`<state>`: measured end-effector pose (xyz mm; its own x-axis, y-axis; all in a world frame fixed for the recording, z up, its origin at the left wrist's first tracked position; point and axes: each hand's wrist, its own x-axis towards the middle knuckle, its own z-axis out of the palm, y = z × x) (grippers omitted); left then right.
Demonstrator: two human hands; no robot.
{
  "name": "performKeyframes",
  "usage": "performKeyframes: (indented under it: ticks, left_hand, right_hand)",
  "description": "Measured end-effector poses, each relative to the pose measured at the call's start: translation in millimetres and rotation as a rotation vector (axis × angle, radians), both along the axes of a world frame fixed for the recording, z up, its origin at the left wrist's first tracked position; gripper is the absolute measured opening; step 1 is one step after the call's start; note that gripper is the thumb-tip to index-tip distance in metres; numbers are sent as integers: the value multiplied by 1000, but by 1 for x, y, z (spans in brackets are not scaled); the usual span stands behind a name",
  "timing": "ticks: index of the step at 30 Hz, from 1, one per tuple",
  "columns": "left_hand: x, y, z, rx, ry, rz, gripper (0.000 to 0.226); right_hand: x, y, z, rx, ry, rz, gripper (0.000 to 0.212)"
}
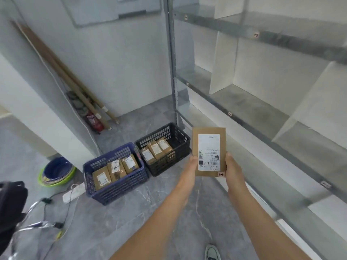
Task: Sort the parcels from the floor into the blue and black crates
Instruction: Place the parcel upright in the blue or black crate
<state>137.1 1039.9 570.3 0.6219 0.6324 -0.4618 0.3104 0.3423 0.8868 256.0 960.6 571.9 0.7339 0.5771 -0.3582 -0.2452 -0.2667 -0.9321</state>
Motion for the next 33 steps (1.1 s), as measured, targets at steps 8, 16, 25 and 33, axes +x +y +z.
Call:
performKeyframes:
  ticks: [8, 16, 25, 33]
  left_hand:
    - [36, 91, -11, -56, 70, 201, 32]
    - [66, 221, -53, -165, 88, 303, 51]
    - [106, 417, -137, -362, 183, 332, 54]
    - [148, 530, -211, -451, 190, 339, 54]
  right_hand:
    - [57, 115, -19, -88, 57, 223, 51]
    - [100, 263, -65, -196, 43, 339, 45]
    - [138, 454, -148, -374, 86, 310, 44]
    - [184, 571, -232, -520, 129, 298, 48]
